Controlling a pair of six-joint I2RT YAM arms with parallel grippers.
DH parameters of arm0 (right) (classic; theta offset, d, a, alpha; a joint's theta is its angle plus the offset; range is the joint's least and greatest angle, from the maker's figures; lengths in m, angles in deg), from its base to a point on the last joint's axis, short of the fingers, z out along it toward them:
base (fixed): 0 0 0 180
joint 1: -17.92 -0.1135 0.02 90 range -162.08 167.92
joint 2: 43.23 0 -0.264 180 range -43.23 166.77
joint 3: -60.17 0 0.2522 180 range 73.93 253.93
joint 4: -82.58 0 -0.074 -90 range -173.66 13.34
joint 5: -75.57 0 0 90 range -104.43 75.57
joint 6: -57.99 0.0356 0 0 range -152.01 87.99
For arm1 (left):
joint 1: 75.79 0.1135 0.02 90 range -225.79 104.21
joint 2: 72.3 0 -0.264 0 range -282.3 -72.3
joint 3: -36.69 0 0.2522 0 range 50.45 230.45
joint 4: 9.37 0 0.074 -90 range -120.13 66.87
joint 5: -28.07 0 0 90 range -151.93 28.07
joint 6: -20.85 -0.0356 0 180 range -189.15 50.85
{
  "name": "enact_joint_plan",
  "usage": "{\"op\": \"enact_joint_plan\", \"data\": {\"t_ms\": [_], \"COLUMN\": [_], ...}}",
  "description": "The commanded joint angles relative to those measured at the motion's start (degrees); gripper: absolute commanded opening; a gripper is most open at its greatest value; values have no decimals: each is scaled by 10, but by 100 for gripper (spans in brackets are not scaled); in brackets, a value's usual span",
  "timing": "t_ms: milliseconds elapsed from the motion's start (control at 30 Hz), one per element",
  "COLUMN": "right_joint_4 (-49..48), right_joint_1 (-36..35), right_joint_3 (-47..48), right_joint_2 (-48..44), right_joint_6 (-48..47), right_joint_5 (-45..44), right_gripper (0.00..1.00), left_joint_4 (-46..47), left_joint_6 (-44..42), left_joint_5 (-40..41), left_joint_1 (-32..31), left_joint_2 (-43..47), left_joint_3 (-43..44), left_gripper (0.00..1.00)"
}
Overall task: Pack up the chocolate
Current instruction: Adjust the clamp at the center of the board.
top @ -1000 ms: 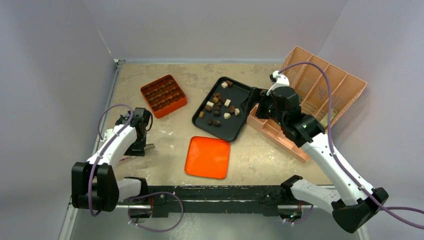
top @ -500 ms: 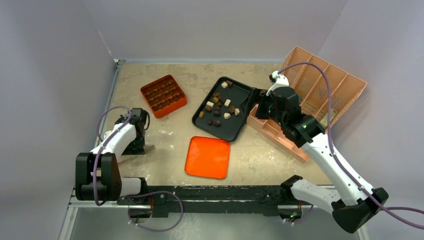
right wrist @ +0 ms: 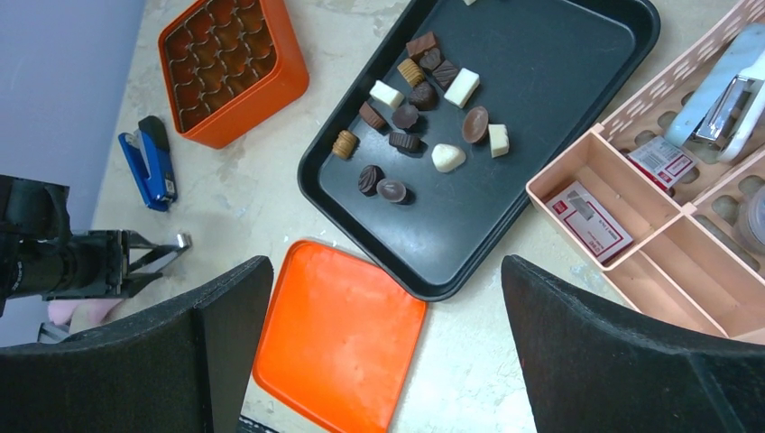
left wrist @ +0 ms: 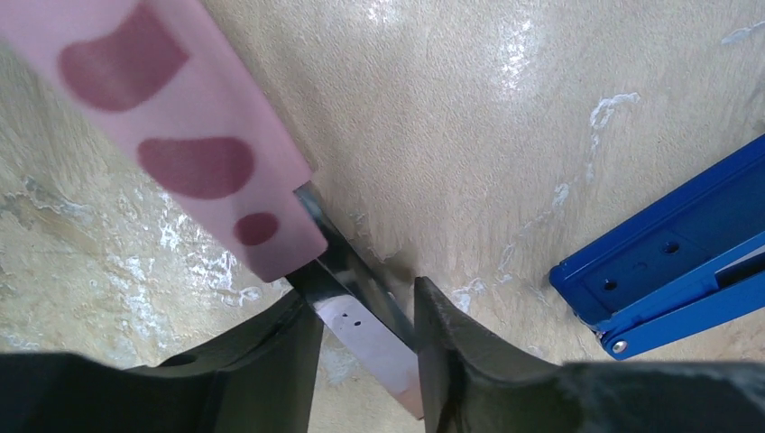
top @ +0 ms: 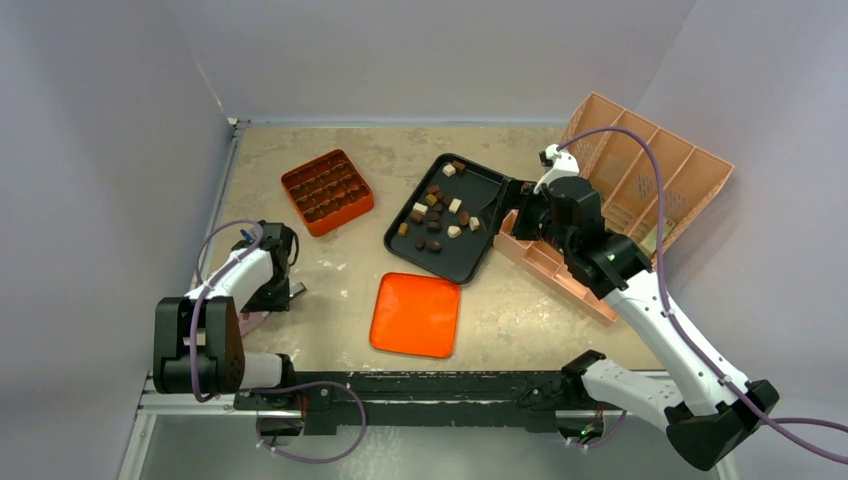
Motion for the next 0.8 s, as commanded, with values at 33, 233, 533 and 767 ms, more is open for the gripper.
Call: {"op": "enact_joint_plan", "data": {"t_ms": [33,233,533,767], "right_joint_4": [-7,2,9,5], "right_joint_1": [-3,-3,-3,-3], "right_joint_3": [10,11,9,10], "right_joint_2": [1,2,-10,-7], "right_joint_6": [0,1,1,0], "right_joint_5": [5,4,-3,-5], "right_gripper": [99,99,99,99], "left_joint_4": [-2,-69,-146,-95], "left_joint_6": [2,-26,-143,-386], "left_joint_5": [9,23,58,79], "left_joint_1": [6,6,5,-78], "left_joint_2": [6,33,79,79], "left_joint_3": [1,48,136,202], "left_gripper": [30,5,0,0]}}
